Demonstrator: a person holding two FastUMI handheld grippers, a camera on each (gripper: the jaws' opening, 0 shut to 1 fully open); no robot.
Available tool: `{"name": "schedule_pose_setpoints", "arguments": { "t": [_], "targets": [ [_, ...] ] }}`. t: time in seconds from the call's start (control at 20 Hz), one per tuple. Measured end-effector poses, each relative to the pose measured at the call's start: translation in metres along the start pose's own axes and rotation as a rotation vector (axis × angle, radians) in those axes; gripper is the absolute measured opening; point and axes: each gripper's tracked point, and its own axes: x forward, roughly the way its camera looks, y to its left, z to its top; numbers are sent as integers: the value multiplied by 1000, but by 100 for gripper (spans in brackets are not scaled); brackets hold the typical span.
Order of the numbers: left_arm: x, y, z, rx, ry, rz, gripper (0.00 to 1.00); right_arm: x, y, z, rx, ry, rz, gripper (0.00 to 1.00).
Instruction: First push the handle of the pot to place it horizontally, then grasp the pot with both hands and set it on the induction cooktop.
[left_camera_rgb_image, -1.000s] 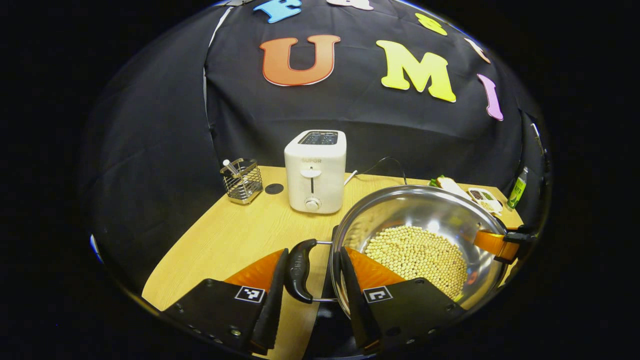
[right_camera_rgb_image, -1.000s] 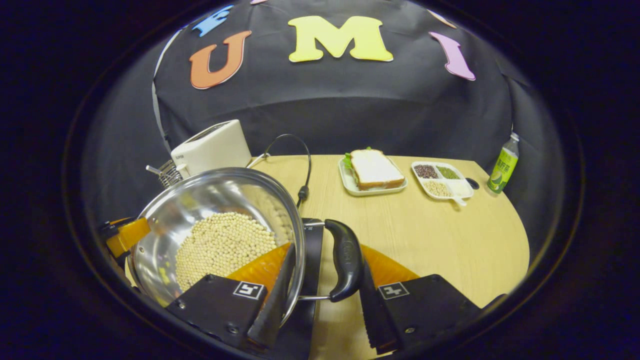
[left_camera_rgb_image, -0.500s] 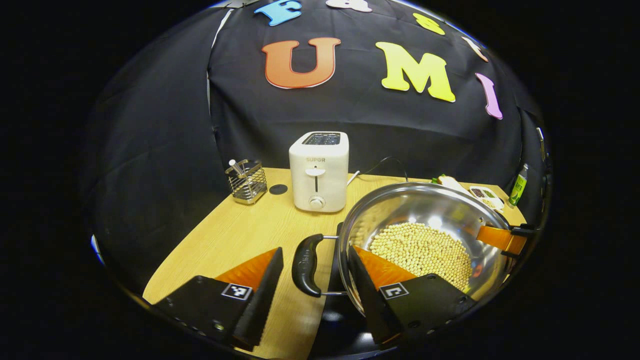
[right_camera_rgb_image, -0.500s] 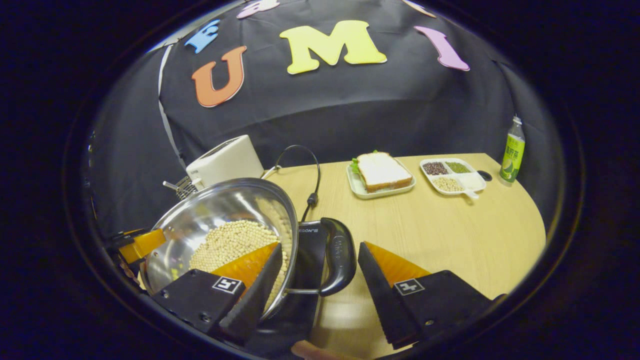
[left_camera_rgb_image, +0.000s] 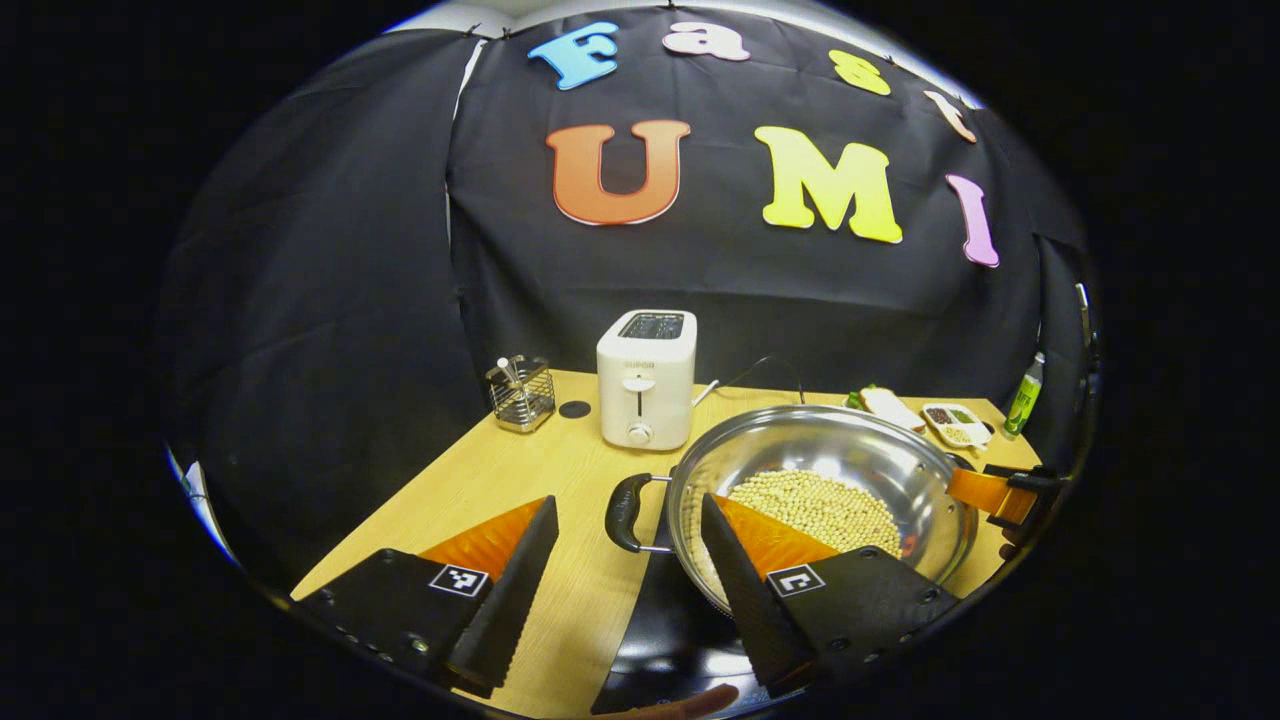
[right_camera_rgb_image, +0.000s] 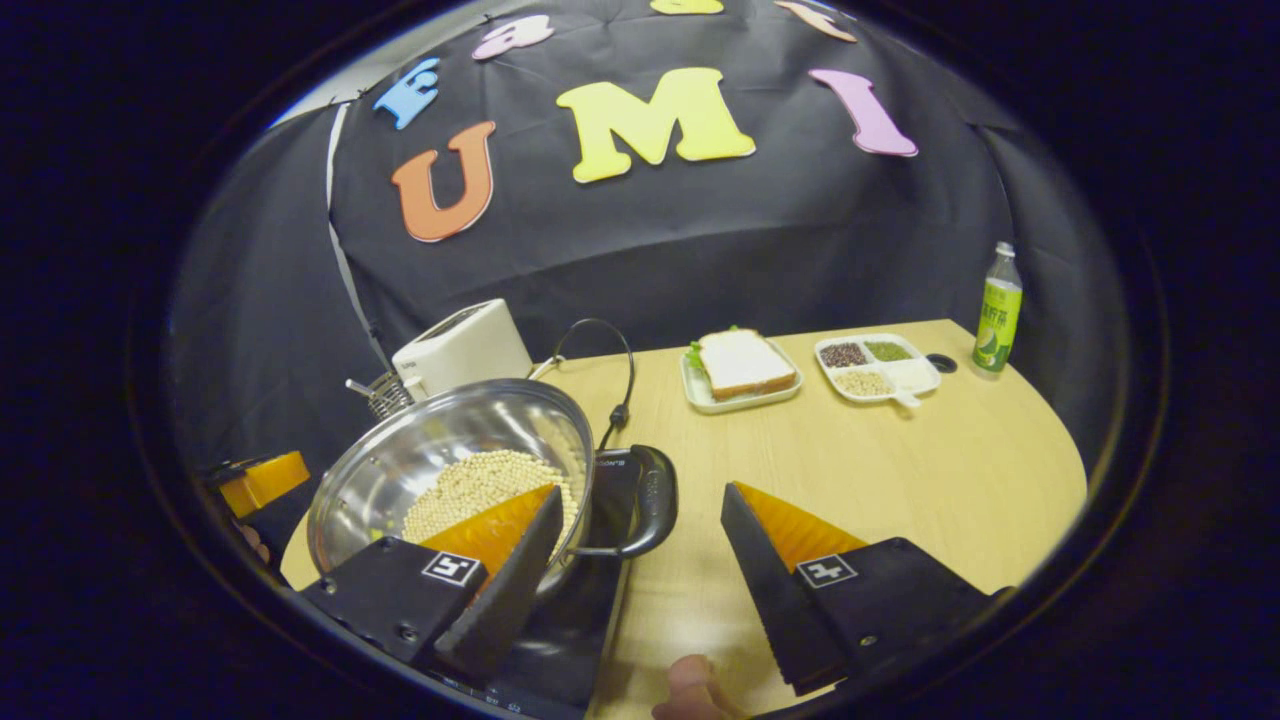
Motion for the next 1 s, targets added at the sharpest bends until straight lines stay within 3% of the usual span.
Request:
{"name": "schedule_pose_setpoints", "arguments": {
  "t": [0.4,0.6,0.9,1.0],
  "targets": [
    [-81,-28,22,2,-122,-38,94,-77,-28,13,9,-86,-51,96],
    [-119,-40,23,0,-176,-42,94,-128,-49,17,5,-172,-67,97],
    [-174,-57,34,17,-234,-13,94,-218,-89,39,-47,-297,-153,94],
    [-192,-71,38,23,-253,-38,94,-248,-93,46,-70,-333,-168,94]
  ]
}}
